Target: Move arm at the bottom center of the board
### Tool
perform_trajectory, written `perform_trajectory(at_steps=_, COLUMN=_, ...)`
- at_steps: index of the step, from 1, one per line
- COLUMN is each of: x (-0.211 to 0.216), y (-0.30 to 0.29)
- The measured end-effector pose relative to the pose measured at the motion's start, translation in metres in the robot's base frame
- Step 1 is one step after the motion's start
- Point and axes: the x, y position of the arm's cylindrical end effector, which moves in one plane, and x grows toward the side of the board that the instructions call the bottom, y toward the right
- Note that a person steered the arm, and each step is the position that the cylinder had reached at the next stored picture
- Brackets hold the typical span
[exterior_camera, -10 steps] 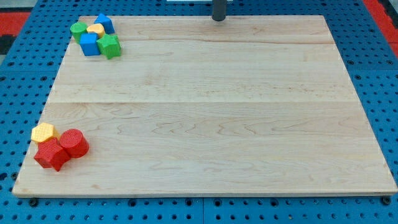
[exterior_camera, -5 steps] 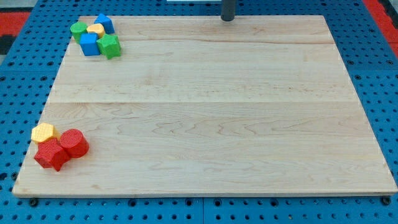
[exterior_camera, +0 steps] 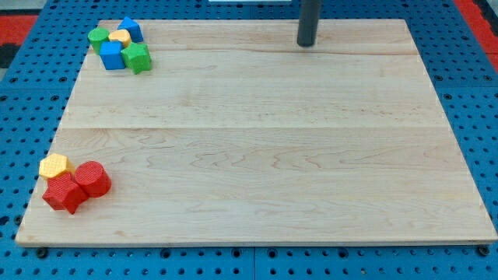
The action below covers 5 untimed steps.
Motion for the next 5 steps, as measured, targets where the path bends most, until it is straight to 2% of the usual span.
perform_trajectory(at_steps=3, x=0.172, y=-0.002)
perform_trajectory(at_steps=5, x=0.23, y=-0.002)
